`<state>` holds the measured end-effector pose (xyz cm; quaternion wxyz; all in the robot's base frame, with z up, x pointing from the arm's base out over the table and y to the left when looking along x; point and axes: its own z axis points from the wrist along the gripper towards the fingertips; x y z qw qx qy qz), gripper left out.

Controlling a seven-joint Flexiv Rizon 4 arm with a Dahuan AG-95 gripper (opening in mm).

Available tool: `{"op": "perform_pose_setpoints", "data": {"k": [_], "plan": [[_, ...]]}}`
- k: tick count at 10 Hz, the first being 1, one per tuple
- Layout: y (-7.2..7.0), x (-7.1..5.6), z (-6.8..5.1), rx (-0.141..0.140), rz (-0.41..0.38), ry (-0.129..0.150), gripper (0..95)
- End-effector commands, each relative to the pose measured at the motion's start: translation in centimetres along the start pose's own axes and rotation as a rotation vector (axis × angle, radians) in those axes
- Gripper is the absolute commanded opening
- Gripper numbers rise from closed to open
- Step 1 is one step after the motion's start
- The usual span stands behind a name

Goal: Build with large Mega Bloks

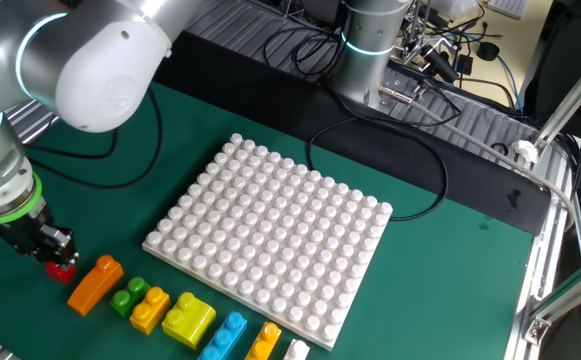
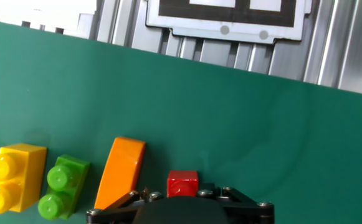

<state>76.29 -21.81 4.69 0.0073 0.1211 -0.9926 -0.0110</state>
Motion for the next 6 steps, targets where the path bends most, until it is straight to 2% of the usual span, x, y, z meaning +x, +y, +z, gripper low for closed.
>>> {"op": "perform_pose_setpoints", "data": {"k": [1, 5, 6], "plan": [[0.13, 0.33, 0.36, 0.007, 0.000, -0.012, 38.0], [0.01, 0.30, 0.51, 0.006, 0.000, -0.012, 38.0], [-0.02, 0.27, 0.48, 0.007, 0.000, -0.012, 57.0]]}}
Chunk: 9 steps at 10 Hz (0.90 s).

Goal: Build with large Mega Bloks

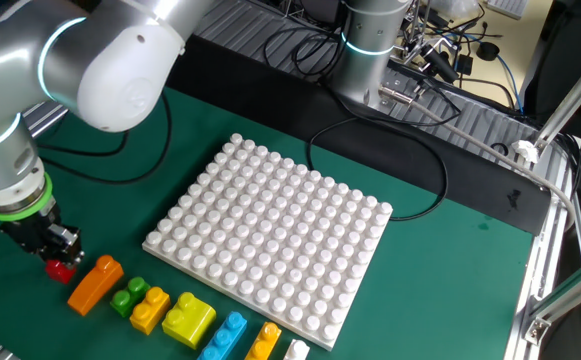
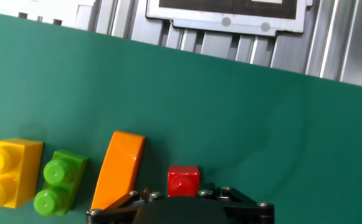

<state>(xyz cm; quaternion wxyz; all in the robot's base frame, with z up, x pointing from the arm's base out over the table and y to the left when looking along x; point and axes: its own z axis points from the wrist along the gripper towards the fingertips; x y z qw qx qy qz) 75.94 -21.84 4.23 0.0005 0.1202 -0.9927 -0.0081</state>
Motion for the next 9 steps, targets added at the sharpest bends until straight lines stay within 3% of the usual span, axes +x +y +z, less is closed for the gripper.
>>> {"op": "perform_pose_setpoints", "data": {"k": [1, 2, 7, 8, 9], "plan": [[-0.10, -0.08, 0.00, 0.001, -0.001, 0.001, 57.0], [-0.10, -0.09, -0.01, 0.005, -0.001, 0.000, 38.0], [-0.07, -0.06, 0.02, 0.016, -0.001, 0.003, 38.0], [-0.07, -0.06, 0.02, 0.013, -0.001, 0.002, 57.0], [-0.07, -0.06, 0.02, 0.008, -0.001, 0.001, 57.0]]}}
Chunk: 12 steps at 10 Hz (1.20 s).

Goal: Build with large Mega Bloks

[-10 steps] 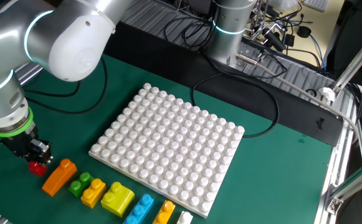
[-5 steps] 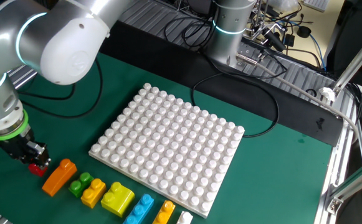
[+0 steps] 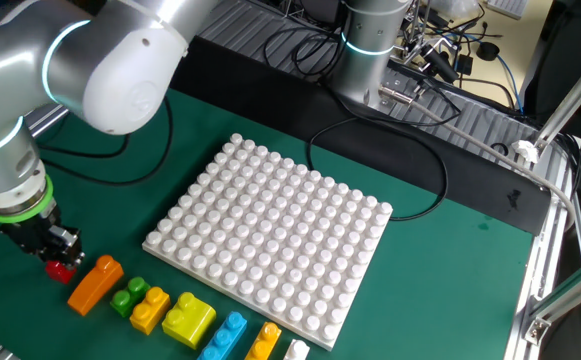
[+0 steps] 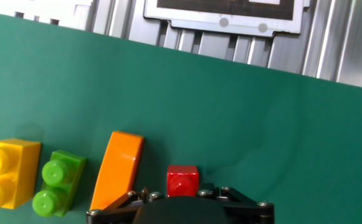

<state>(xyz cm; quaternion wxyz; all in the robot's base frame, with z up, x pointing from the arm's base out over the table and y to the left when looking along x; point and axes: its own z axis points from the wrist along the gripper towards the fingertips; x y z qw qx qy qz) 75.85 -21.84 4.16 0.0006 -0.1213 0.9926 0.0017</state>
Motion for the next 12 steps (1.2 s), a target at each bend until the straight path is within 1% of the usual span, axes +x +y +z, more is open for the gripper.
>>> {"op": "perform_pose_setpoints", "data": {"k": [1, 2, 3, 4, 5, 11, 12], "plan": [[-0.08, -0.14, -0.05, -0.007, 0.001, 0.000, 57.0], [-0.08, -0.14, -0.05, -0.010, 0.001, -0.010, 57.0], [-0.08, -0.14, -0.05, -0.038, 0.001, -0.008, 57.0], [-0.08, -0.14, -0.05, -0.047, 0.000, 0.010, 57.0], [-0.08, -0.14, -0.05, -0.057, -0.001, 0.043, 57.0], [-0.08, -0.14, -0.05, -0.019, 0.000, 0.046, 57.0], [-0.08, -0.14, -0.05, -0.017, 0.001, 0.045, 57.0]]}}
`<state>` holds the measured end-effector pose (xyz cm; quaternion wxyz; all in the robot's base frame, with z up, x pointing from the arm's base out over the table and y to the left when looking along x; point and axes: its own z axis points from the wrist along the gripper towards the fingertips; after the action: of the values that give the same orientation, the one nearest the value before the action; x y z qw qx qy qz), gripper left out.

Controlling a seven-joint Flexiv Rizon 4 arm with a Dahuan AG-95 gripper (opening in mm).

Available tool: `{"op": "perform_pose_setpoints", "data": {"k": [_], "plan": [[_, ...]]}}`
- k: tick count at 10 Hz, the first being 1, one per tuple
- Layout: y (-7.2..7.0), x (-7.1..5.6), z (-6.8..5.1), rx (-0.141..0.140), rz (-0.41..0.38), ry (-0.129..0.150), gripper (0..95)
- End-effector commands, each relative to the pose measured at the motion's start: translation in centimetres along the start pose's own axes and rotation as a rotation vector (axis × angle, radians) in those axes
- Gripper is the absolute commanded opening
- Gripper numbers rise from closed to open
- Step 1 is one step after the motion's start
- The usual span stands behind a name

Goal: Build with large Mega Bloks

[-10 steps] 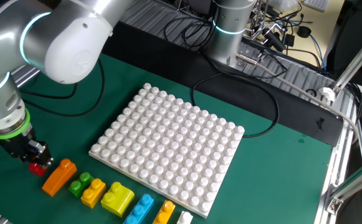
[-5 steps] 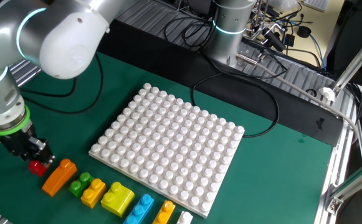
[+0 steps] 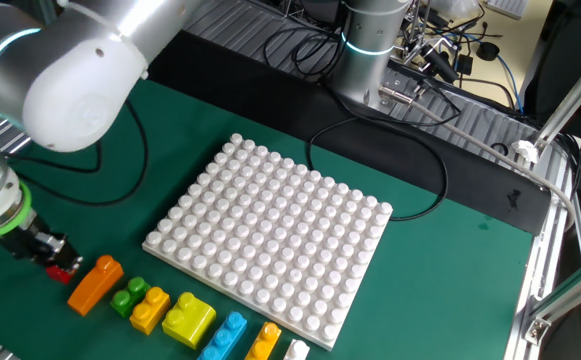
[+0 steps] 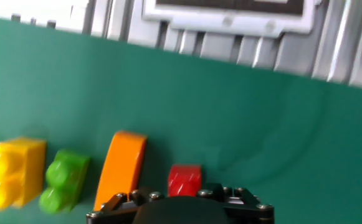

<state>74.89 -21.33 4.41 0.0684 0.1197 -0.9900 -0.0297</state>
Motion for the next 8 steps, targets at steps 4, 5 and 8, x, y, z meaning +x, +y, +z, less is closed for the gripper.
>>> {"op": "perform_pose_setpoints", "data": {"k": [4, 5, 8], "plan": [[-0.80, -0.99, 0.15, 0.068, -0.001, -0.103, 57.0], [-0.77, -0.99, 0.28, 0.071, -0.001, -0.097, 57.0], [-0.78, -1.03, 0.51, 0.069, -0.001, -0.102, 57.0]]}}
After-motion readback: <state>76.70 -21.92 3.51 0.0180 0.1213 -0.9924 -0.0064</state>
